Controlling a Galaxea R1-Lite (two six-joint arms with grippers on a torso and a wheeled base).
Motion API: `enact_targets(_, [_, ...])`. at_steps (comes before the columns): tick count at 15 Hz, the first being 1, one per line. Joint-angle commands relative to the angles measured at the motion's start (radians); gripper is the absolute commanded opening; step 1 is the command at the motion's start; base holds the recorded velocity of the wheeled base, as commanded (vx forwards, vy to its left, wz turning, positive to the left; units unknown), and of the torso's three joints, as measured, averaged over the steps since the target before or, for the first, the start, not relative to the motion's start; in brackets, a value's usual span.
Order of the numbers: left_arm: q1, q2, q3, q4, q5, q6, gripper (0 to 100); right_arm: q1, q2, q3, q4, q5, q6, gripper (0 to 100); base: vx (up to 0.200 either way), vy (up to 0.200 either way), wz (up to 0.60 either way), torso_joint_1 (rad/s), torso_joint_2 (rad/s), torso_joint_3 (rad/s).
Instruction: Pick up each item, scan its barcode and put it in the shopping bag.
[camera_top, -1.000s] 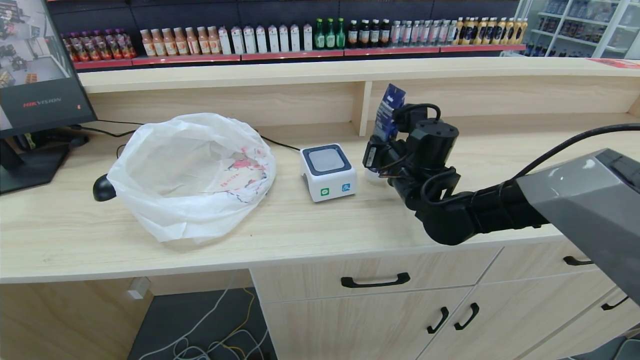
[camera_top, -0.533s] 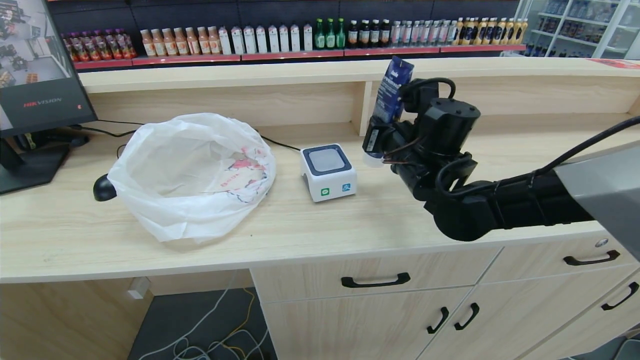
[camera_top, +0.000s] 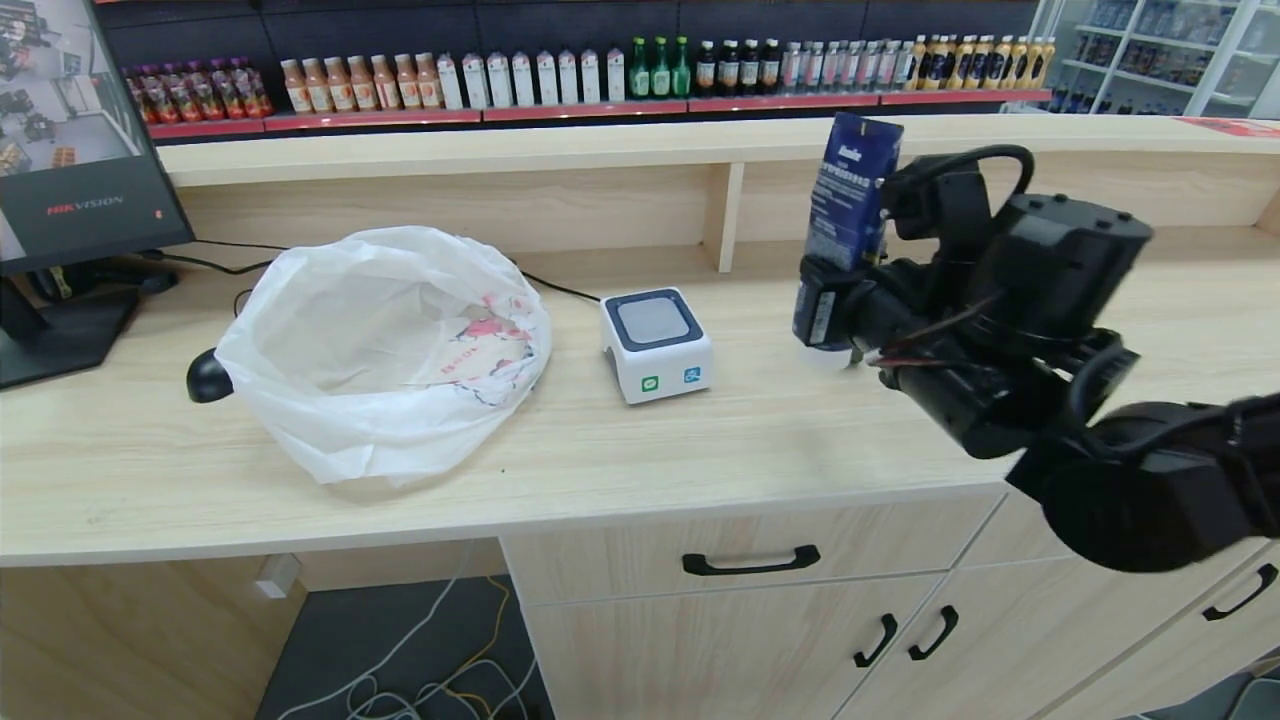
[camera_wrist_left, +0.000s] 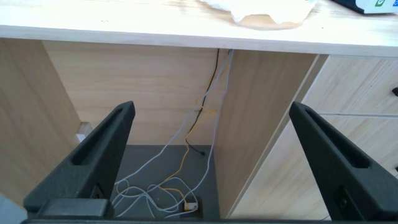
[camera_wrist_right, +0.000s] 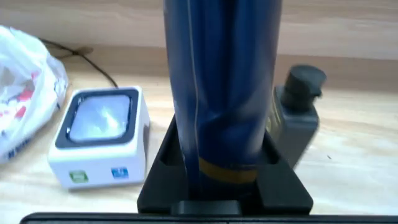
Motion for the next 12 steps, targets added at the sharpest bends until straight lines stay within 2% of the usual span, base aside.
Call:
enact_targets(1, [0.000,0.000,0.000,0.000,0.001,-0.001,100,0.026,-0.209,0.205,-0.017,0.001,-0.039,0,0.000,0.000,0.00,0.000,0.00,0.000])
enact_targets(3, [0.000,0.000,0.000,0.000,0.001,-0.001,100,0.095,-0.305,0.339,-0.047,-0.001,-0.047,0,0.000,0.000,0.00,0.000,0.00,0.000])
enact_targets(6, [0.000,0.000,0.000,0.000,0.001,-0.001,100,0.147,-0.386,0.425,-0.053,-0.001,-0.104,0,0.000,0.000,0.00,0.000,0.00,0.000])
enact_targets(11, [0.000,0.000,0.000,0.000,0.001,-0.001,100,0.150,-0.438,0.480,-0.053,0.020,-0.082,0,0.000,0.000,0.00,0.000,0.00,0.000])
enact_targets(12, [0.000,0.000,0.000,0.000,0.001,-0.001,100,0.151,-0.438,0.486,-0.053,0.050,-0.011,0,0.000,0.000,0.00,0.000,0.00,0.000])
